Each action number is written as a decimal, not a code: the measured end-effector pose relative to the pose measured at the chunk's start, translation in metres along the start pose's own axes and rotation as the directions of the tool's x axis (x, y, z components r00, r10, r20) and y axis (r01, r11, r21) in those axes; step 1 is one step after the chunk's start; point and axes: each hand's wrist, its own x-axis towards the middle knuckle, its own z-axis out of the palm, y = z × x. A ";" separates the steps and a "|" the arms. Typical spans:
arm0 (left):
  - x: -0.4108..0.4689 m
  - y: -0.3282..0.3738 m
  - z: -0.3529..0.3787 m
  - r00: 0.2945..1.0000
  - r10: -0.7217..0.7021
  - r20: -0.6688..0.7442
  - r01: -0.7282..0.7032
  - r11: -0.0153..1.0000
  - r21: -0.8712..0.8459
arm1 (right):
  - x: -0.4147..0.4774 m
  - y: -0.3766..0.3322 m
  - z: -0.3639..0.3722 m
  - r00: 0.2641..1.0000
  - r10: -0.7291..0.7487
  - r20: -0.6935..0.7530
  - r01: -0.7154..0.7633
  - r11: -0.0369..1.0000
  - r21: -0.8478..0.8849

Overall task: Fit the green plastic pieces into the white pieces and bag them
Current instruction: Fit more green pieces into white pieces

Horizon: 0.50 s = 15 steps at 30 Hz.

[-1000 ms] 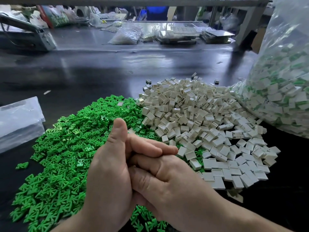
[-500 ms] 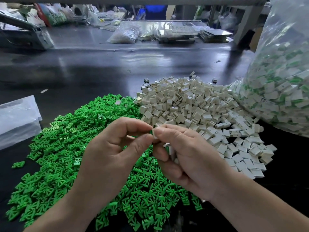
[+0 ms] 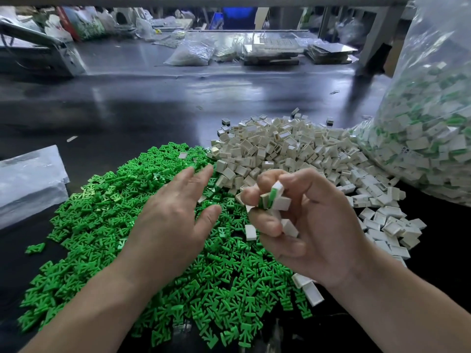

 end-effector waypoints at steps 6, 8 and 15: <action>0.006 -0.012 0.013 0.983 0.004 0.183 -0.055 0.960 0.276 | 0.000 0.000 -0.001 0.999 0.020 -0.025 -0.020 1.000 0.019; 0.005 -0.011 0.009 0.994 0.045 0.104 -0.071 0.963 0.259 | 0.000 -0.001 -0.001 0.997 0.023 -0.075 -0.023 1.000 -0.004; 0.005 -0.012 0.000 0.995 0.102 -0.004 -0.098 0.962 0.256 | 0.002 -0.002 -0.003 0.993 0.022 -0.120 -0.027 0.999 -0.043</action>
